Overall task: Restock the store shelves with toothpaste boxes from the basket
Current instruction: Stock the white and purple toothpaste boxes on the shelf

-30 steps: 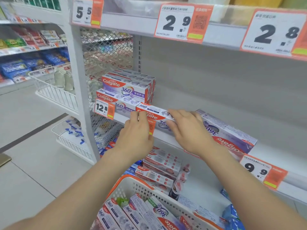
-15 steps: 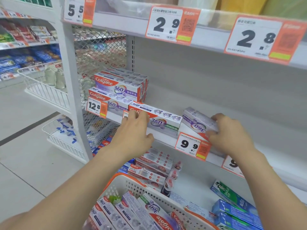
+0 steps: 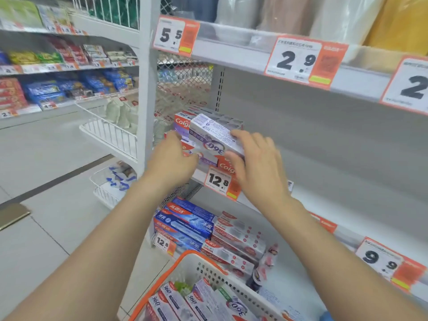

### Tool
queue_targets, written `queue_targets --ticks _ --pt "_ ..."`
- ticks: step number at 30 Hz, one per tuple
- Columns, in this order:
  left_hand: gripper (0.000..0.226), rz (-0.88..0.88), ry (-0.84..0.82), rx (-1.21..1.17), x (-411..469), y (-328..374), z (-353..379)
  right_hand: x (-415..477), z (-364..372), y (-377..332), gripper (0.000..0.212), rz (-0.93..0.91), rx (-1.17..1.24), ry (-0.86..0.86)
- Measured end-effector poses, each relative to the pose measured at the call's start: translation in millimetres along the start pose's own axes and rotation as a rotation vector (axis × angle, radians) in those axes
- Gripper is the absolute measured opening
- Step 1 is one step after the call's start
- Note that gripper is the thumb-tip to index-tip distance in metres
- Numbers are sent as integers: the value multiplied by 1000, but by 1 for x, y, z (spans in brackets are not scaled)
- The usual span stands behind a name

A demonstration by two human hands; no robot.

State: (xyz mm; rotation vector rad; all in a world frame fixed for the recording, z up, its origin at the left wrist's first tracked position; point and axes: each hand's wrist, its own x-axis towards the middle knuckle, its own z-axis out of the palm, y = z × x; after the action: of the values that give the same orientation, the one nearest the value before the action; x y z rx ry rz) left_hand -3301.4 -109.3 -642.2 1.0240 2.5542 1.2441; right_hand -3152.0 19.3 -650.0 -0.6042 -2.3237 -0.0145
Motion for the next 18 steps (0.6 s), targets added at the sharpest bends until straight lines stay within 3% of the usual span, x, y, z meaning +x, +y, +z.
queue_targets --ticks 5,10,12,15,18 --pt "37 22 11 -54 15 -19 -5 49 44 -17 38 -52 -65 -24" --pt "81 30 -162 -37 22 -26 6 60 73 -24 26 -41 -125 -51" --pt "85 32 -193 -42 24 -27 8 59 73 -28 34 40 -118 -58" --pt "89 42 -190 -65 28 -30 12 52 61 -29 66 176 60 -95" --pt "89 18 -221 -115 31 -31 18 38 47 -19 68 375 311 -74"
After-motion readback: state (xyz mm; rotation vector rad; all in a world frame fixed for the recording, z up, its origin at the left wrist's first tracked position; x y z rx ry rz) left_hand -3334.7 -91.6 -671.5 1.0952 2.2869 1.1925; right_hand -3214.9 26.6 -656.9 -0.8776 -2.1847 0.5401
